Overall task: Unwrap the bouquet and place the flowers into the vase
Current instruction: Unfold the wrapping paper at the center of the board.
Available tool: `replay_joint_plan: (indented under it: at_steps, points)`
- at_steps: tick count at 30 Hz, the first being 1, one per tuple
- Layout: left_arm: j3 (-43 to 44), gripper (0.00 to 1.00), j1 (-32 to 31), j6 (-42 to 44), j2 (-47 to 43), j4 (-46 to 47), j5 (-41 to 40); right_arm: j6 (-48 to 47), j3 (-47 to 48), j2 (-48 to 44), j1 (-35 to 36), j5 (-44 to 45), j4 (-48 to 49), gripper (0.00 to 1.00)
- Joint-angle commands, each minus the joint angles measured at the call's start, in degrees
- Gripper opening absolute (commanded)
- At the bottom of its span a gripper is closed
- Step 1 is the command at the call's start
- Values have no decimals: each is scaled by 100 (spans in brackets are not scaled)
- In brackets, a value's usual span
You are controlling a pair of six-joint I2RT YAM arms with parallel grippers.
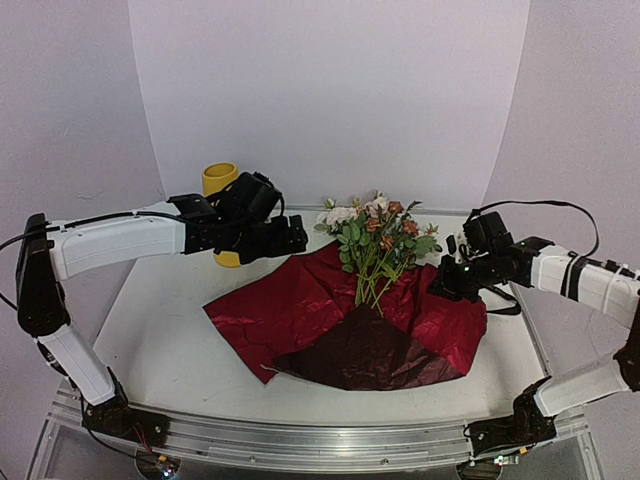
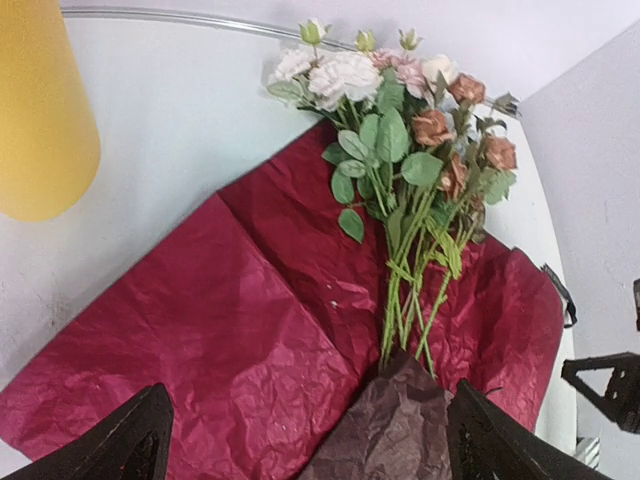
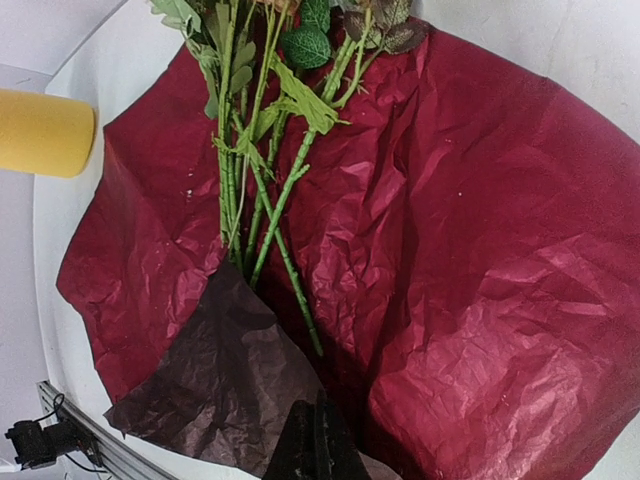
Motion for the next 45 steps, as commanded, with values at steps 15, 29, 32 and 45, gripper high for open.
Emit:
replay_joint_plan:
  at_steps: [15,29,32,45]
  points:
    - [1286,25,907,1728,1853,74,2022,539,1300,2361,255,185,279,0]
    - [2267,0,1361,2011,3543,-327,2509,988,1393,2856,248,1548,-473,0]
    - [2214,0,1483,1962,3612,-454,2450,1011,1199,2691,222,1839,-549,0]
    - [1488,0,1565,2248,3398,-618,2039,914,145,2209,-200,2318,-961,0]
